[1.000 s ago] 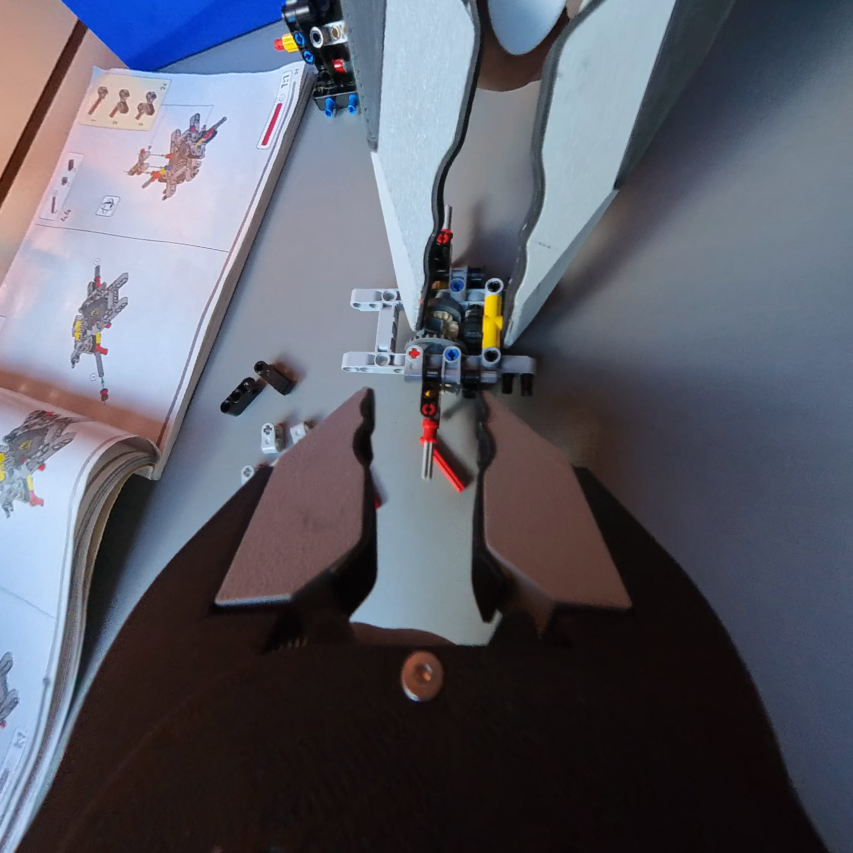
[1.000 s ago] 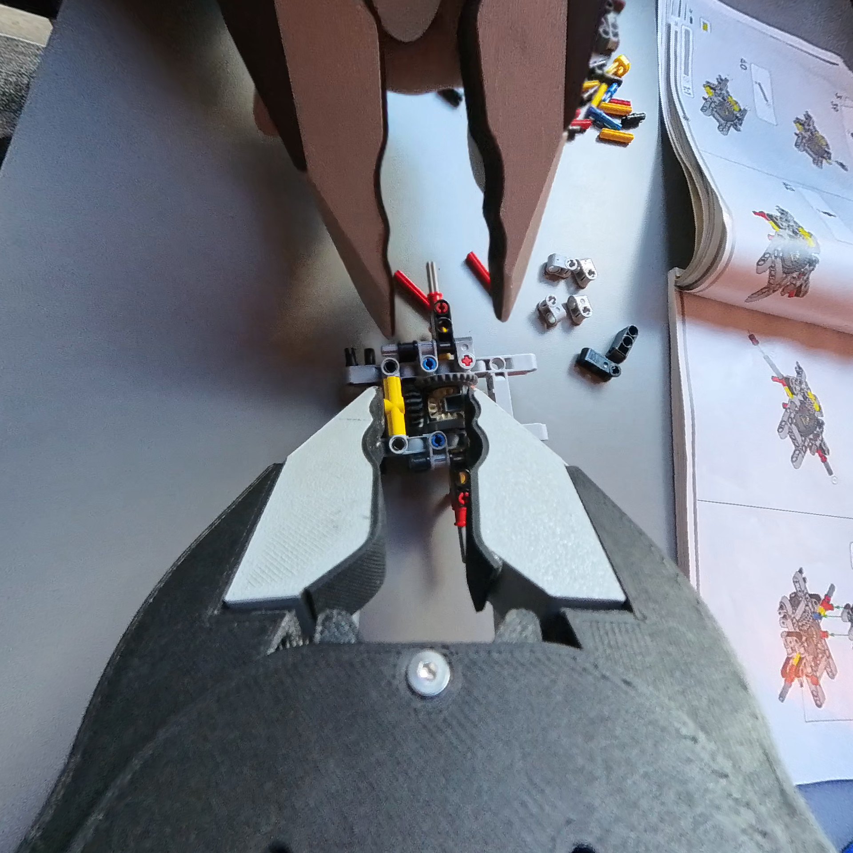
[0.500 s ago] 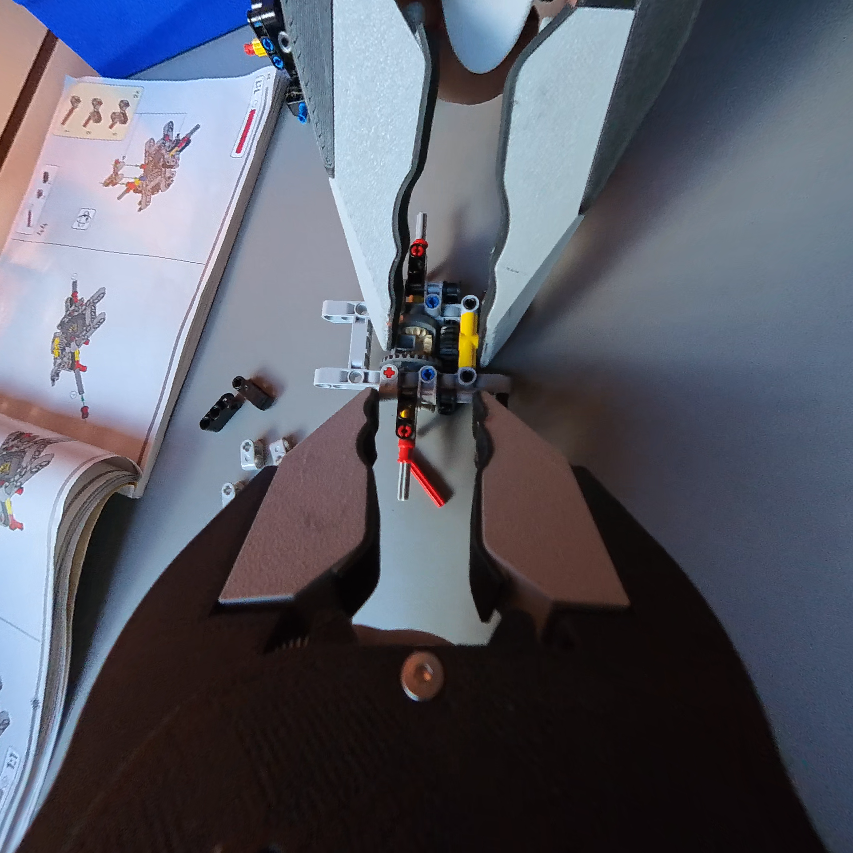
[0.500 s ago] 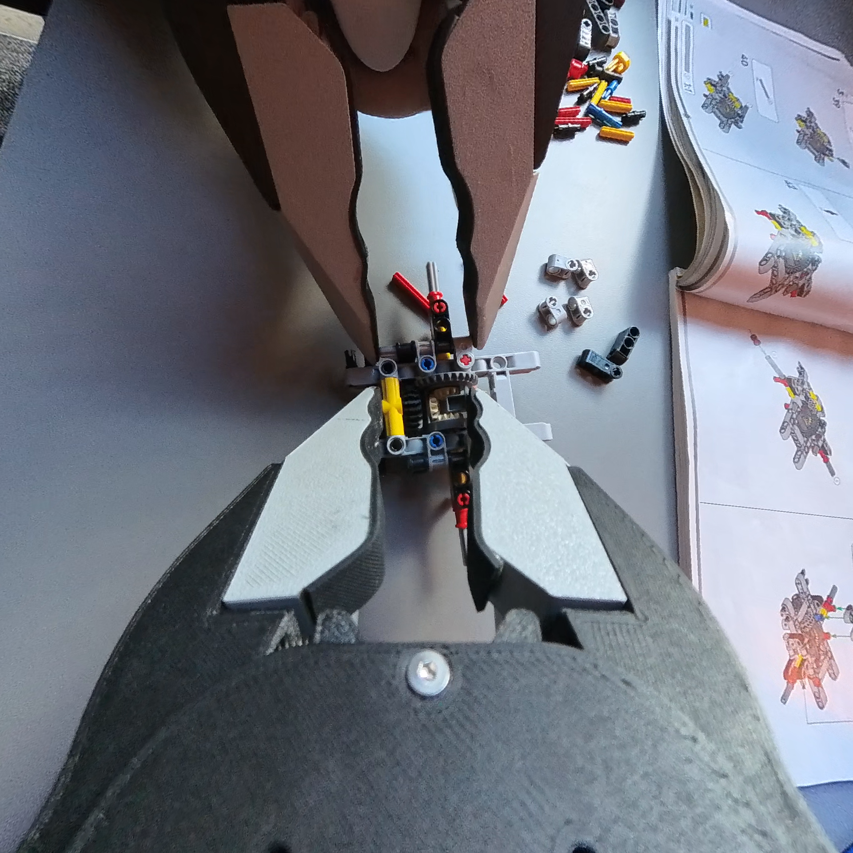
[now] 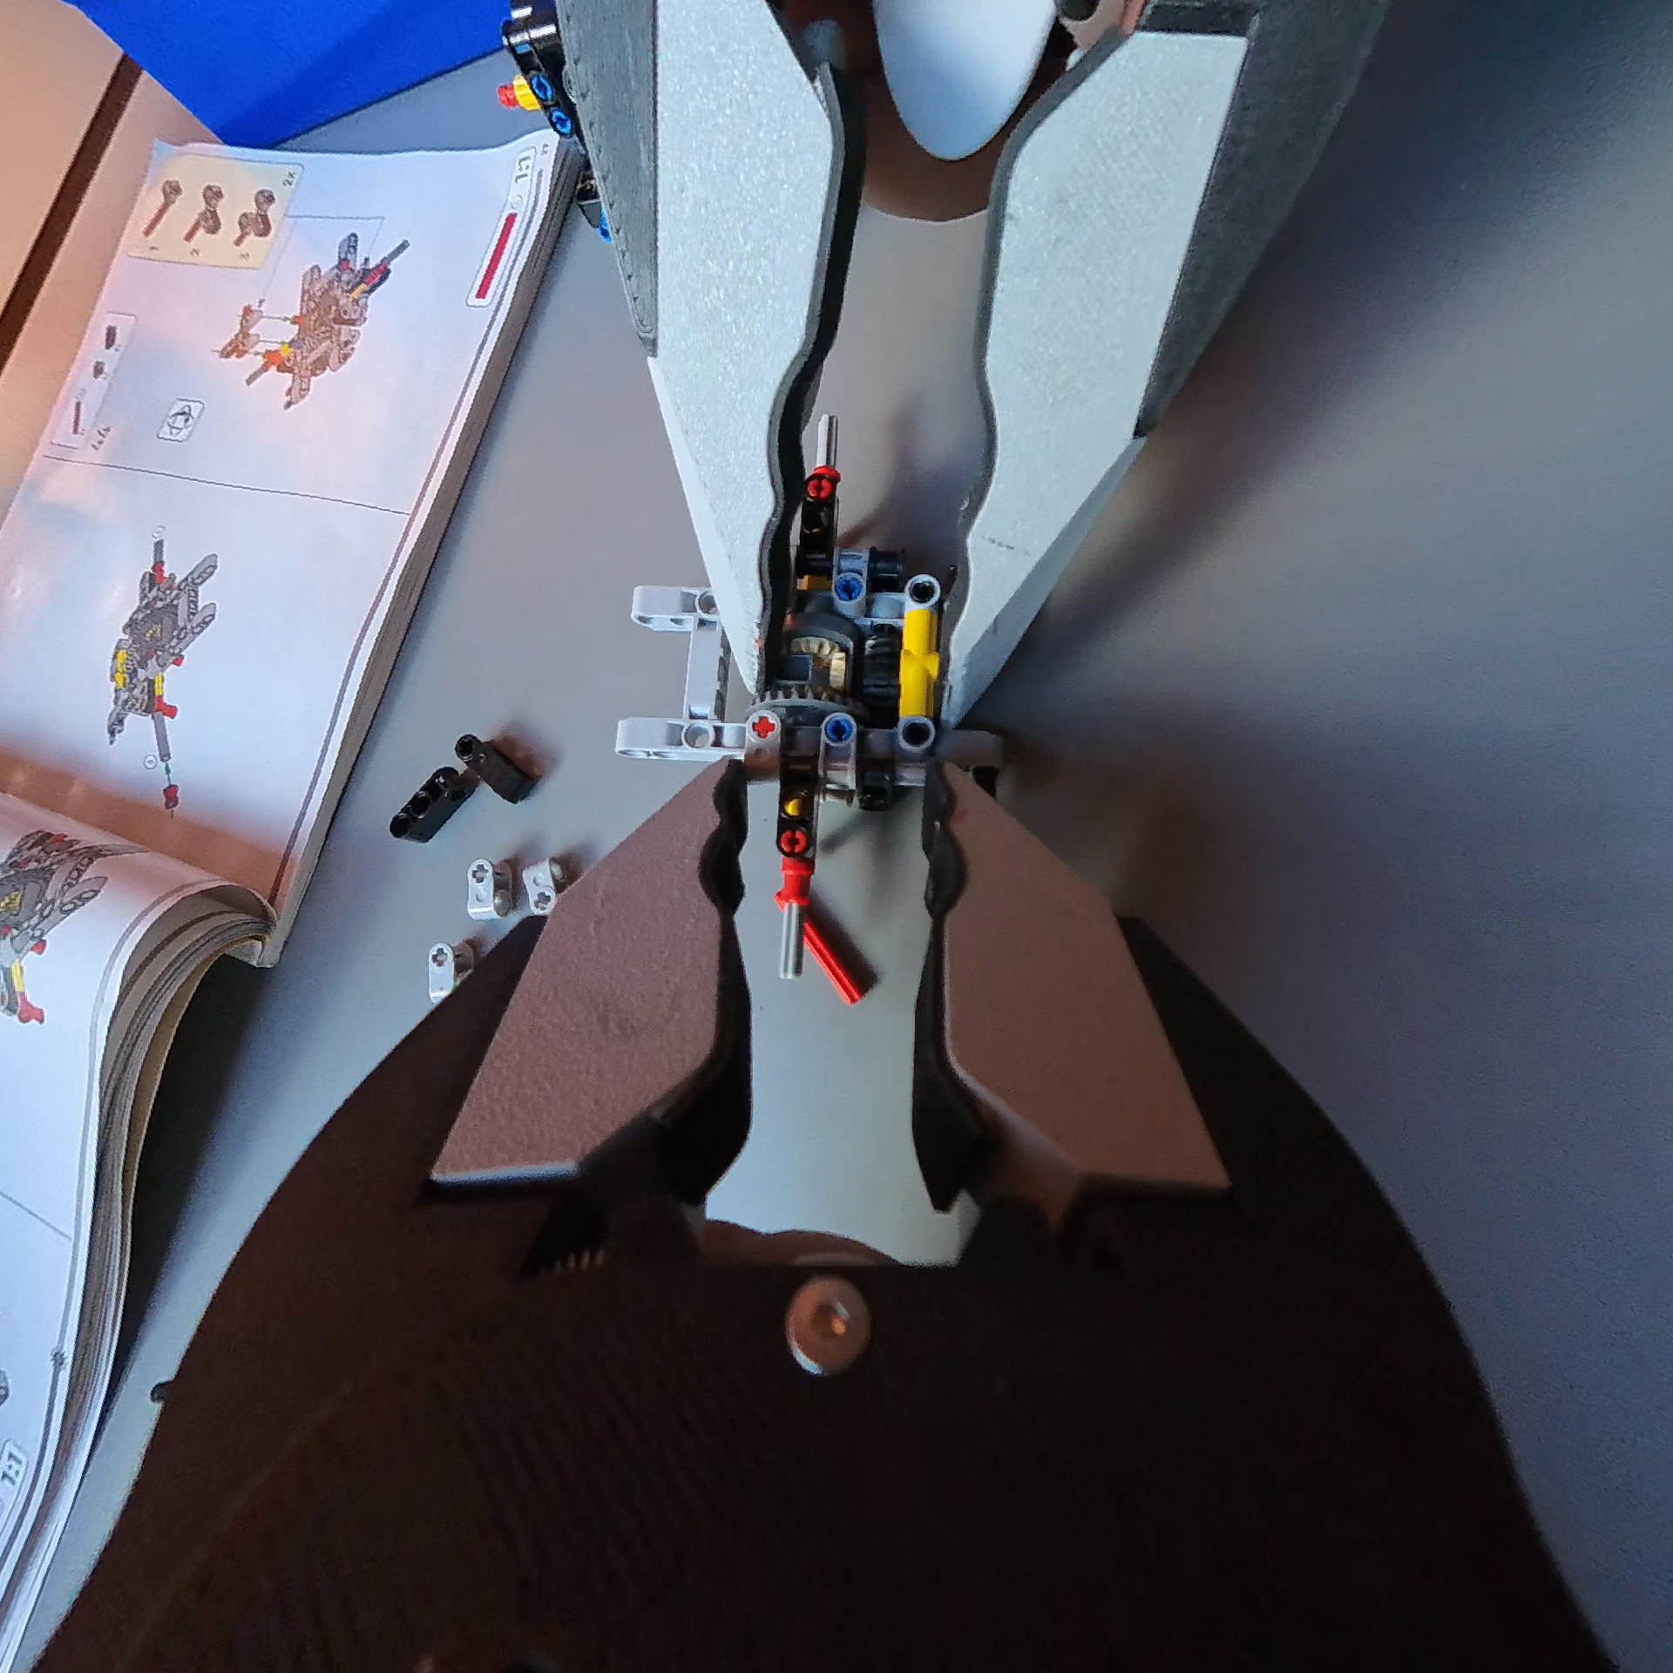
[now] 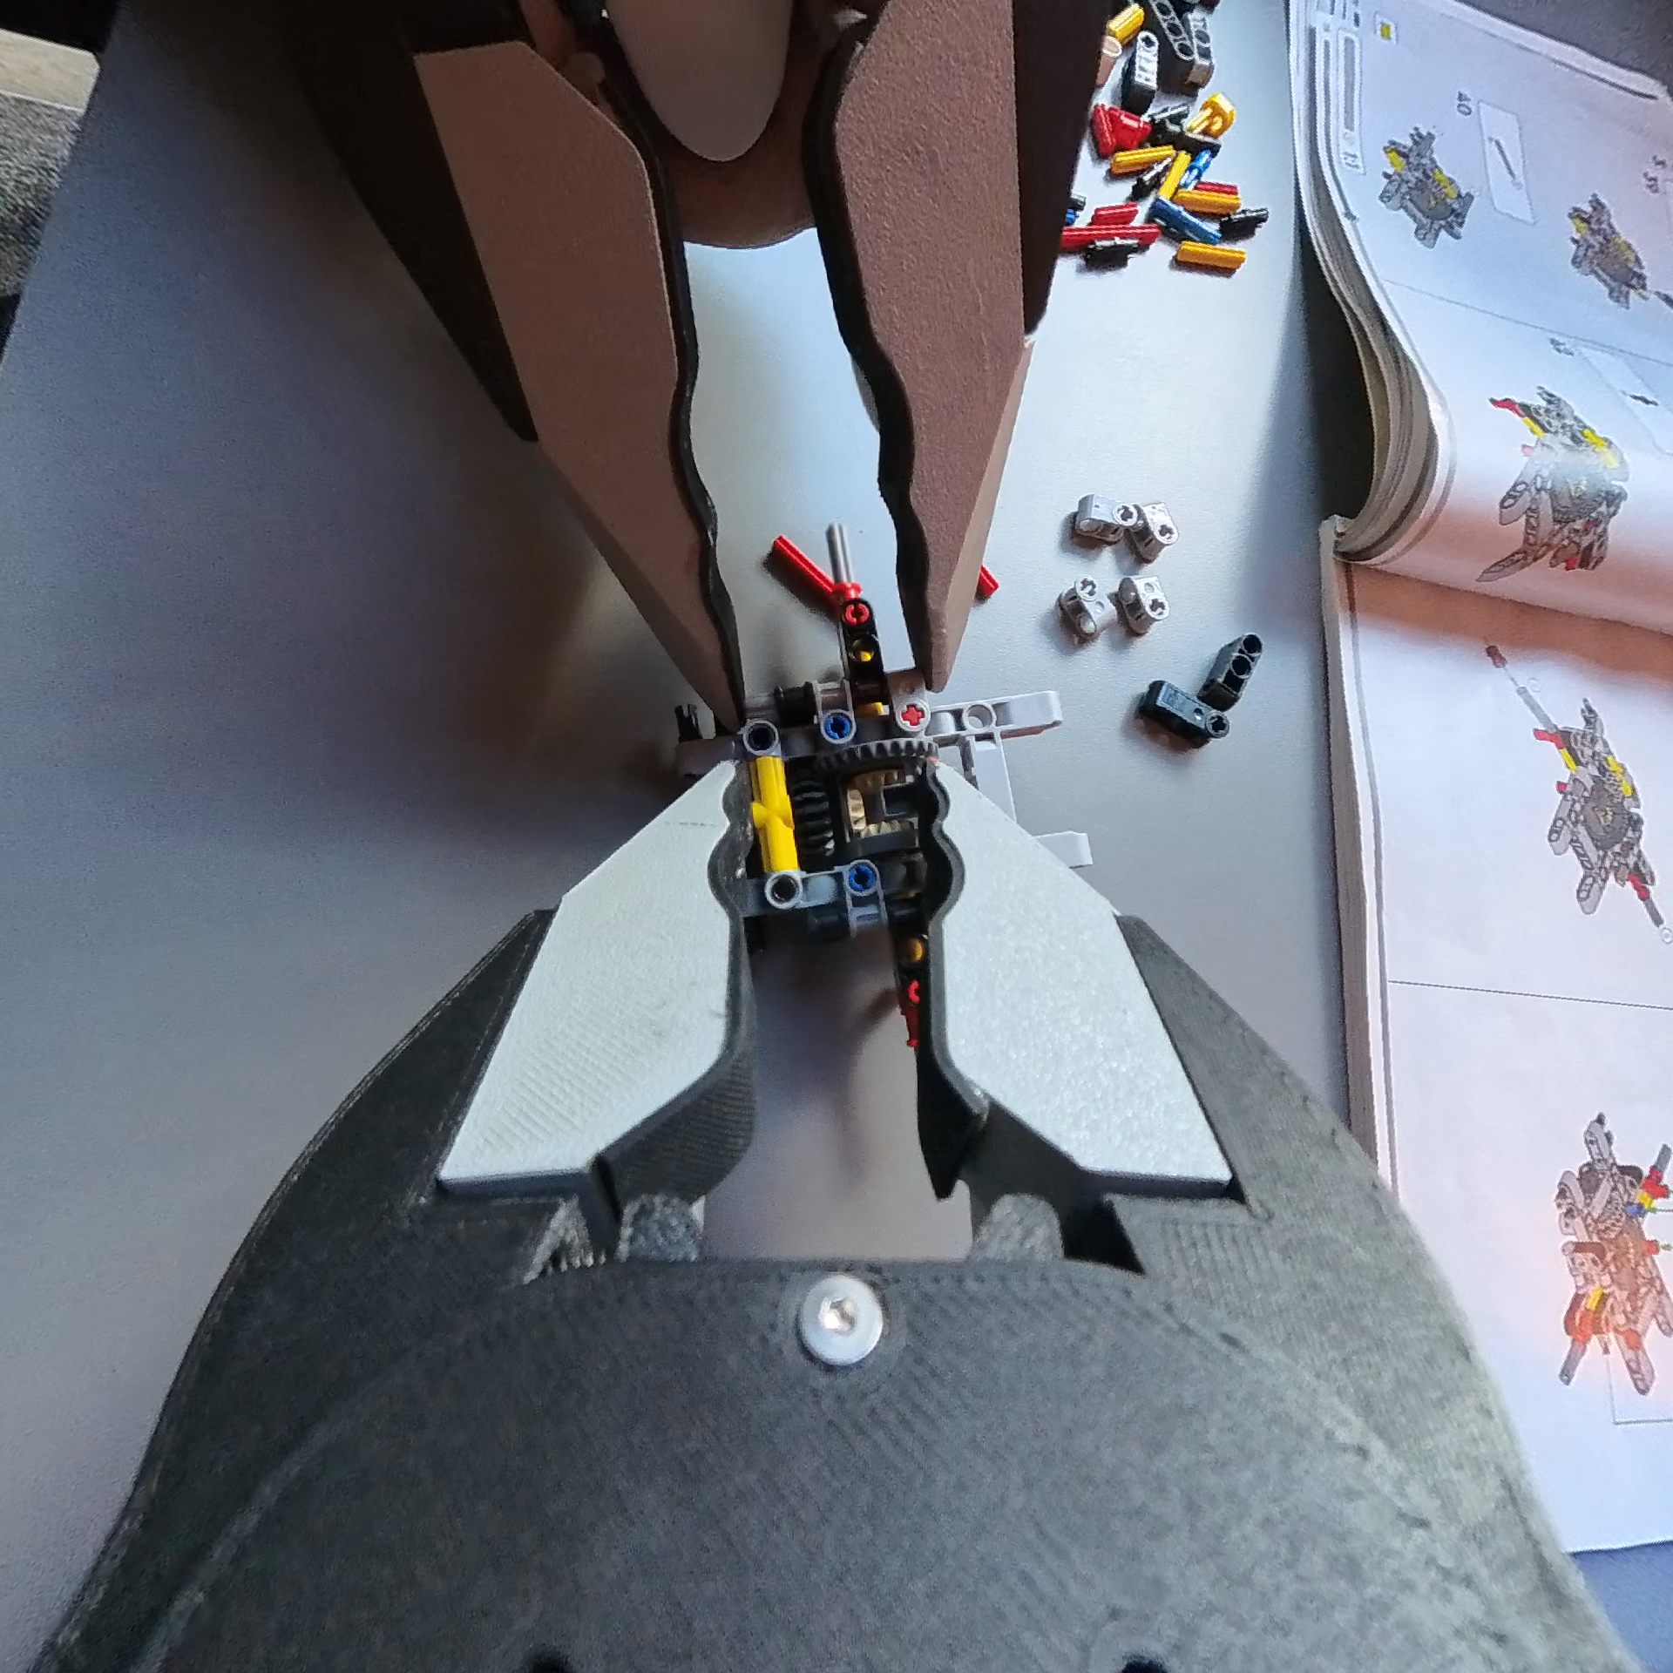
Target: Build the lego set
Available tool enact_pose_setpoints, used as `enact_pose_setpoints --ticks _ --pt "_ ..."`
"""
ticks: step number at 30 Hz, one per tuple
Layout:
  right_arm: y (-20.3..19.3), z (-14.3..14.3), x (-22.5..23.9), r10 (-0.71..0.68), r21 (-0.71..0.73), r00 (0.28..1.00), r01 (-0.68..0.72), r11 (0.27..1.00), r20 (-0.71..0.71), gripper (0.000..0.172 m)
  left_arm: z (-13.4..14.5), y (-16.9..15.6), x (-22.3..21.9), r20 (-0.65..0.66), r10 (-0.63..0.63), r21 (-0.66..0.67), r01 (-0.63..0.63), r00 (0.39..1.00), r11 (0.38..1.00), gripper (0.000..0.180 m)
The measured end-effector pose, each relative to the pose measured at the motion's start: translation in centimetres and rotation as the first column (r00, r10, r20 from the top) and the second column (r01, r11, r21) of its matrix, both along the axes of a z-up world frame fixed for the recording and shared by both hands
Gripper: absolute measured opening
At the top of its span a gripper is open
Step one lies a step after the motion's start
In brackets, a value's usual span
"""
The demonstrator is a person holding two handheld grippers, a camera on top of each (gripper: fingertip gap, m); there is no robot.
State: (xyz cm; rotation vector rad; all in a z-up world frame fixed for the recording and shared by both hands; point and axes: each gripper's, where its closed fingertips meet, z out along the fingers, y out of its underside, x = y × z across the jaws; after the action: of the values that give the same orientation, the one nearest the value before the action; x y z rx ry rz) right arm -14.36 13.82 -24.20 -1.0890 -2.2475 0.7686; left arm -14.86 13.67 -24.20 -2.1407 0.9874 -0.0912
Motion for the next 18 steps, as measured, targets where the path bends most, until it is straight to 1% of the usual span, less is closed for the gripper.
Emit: enact_pose_setpoints --ticks 8,13,16,17,18 --pt "0.01 0.09 0.17 0.01 0.028 1.0 -0.01 1.0 -0.001 0.033 0.02 0.16 0.15 0.021 0.008 -0.005 -0.008 1.0 1.0 0.036" --pt "0.05 0.19 0.12 0.012 0.033 1.0 -0.012 0.999 -0.008 0.032 0.01 0.23 0.08 0.058 0.017 -0.018 -0.016 0.998 1.0 0.036" --pt "0.18 0.39 0.01 0.015 0.049 1.0 -0.013 0.999 -0.026 0.03 0.0 0.39 -0.05 0.101 0.033 -0.035 -0.029 0.994 0.999 0.035" --pt "0.12 0.56 -0.06 0.018 0.049 0.999 -0.016 0.999 -0.039 0.025 0.0 0.49 -0.18 0.115 0.042 -0.038 -0.038 0.992 0.999 0.035" --pt "-0.57 0.56 0.06 0.046 0.029 0.998 -0.045 0.999 -0.044 0.003 0.07 0.7 -0.48 0.129 0.061 -0.039 -0.057 0.99 0.998 0.036"
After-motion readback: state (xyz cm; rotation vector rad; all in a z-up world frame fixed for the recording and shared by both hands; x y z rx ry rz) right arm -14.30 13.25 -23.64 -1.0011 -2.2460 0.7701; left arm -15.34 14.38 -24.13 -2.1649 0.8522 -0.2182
